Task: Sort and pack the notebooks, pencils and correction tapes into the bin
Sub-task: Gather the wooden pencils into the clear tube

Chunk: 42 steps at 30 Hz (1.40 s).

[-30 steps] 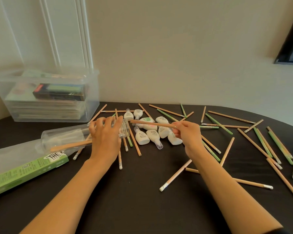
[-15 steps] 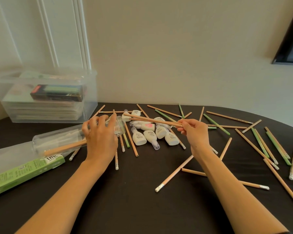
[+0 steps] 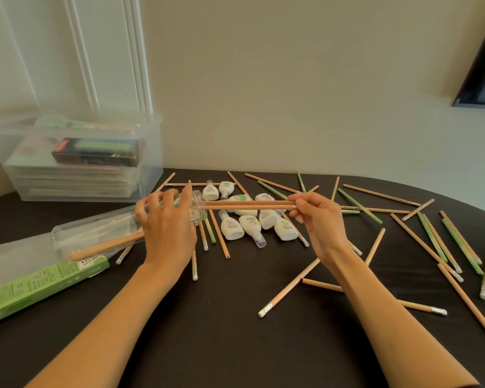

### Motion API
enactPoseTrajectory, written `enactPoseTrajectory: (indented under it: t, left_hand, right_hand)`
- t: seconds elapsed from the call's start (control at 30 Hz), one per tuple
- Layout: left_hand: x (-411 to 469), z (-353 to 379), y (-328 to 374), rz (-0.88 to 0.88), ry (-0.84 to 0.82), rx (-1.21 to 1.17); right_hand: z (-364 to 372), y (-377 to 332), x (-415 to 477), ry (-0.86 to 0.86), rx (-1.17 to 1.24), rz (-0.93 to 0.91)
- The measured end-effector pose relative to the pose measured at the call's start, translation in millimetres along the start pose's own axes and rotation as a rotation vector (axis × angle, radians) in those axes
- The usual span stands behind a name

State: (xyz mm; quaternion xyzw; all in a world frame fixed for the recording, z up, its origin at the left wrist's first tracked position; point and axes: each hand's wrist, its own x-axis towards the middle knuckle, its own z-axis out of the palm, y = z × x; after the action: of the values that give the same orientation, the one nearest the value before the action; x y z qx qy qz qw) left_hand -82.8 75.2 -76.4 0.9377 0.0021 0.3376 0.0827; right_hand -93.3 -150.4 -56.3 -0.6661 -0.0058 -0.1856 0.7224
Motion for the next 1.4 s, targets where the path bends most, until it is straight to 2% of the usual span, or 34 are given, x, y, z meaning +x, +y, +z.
enactPoseTrajectory:
  t: [0.23, 0.47, 0.6, 0.8, 1.0, 1.23, 1.3, 1.4]
  left_hand:
    - [1.1, 0.5, -0.6, -0.01, 0.033, 0.006]
    - [1.8, -1.8, 1.5, -0.028, -0.016, 0.038]
    - [1.1, -3.6, 4.2, 0.035, -0.006, 0.017]
    - [0.8, -9.5, 9.5, 0.05, 0.041, -0.011]
    - [-1.4, -12.1, 10.9, 0.083, 0.028, -0.04]
    - [-8.9, -15.5, 27.3, 0.369, -0.044, -0.135]
    - [-11.0, -15.8, 32.8, 0.4, -0.016, -0.139]
    - [-11.0, -18.5, 34.8, 0.377, 0.027, -0.134]
  right_hand:
    - [-11.1, -1.9, 1.6, -0.009, 0.081, -0.027]
    - [-18.1, -2.6, 3.8, -0.001, 0.083, -0.043]
    - [-18.0, -1.0, 4.6, -0.005, 0.035, -0.024]
    - [-24.9, 2.5, 9.3, 0.182, 0.153, 0.092]
    - [-16.0, 2.2, 7.1, 0.009, 0.02, 0.131]
    - [17.8, 4.3, -9.2, -0.305, 0.002, 0.142]
    - [33.9, 7.7, -14.6, -0.28, 0.061, 0.139]
    - [45.9, 8.4, -17.3, -0.145, 0.082, 0.116]
